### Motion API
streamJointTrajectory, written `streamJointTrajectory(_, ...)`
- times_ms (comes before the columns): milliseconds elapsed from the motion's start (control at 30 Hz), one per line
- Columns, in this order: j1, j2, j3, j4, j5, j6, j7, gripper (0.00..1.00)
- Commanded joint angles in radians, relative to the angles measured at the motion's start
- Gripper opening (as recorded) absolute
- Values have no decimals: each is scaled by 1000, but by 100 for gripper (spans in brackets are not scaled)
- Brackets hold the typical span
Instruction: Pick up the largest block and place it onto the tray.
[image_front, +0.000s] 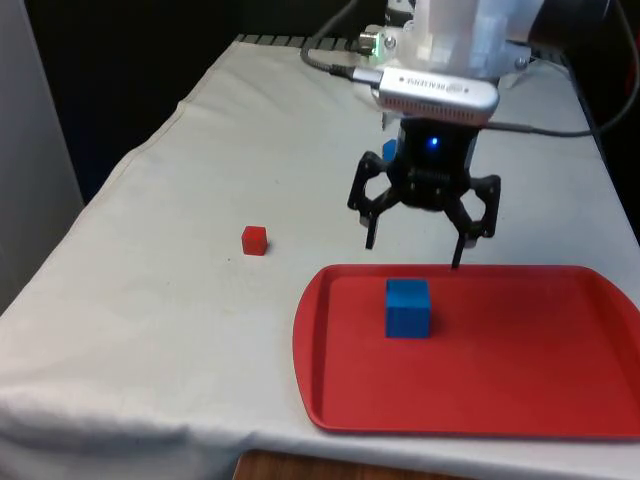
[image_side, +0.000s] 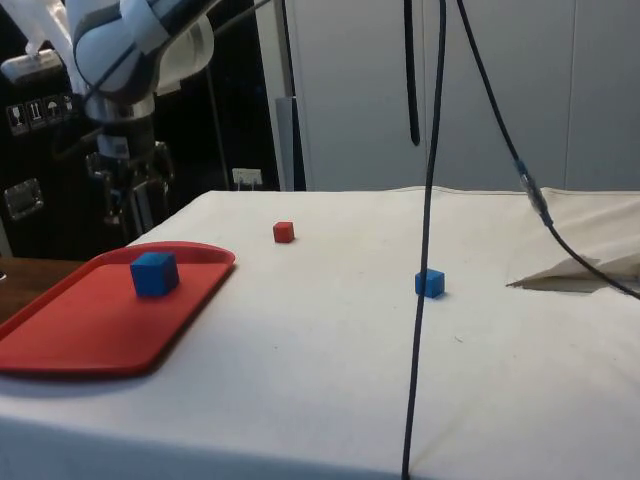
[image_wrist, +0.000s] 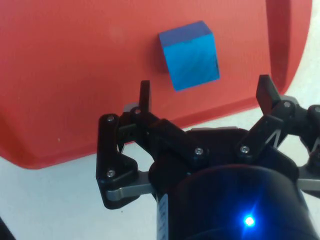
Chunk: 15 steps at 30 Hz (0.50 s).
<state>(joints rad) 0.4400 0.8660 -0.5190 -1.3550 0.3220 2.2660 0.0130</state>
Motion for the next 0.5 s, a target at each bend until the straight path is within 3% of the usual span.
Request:
streamJointTrajectory(0,7,-22,-6,-15,-7,-7,-1,100)
streamJointTrajectory(167,16,-73,-8,-46,-27,-33,0,100)
streamJointTrajectory(200,5,-56,-2,-23,-22,-40,0,100)
streamJointTrajectory(233,18,-82,-9,-52,-31,-36,1,100)
streamJointTrajectory(467,31,-154,-9,-116,-55,-41,0,100)
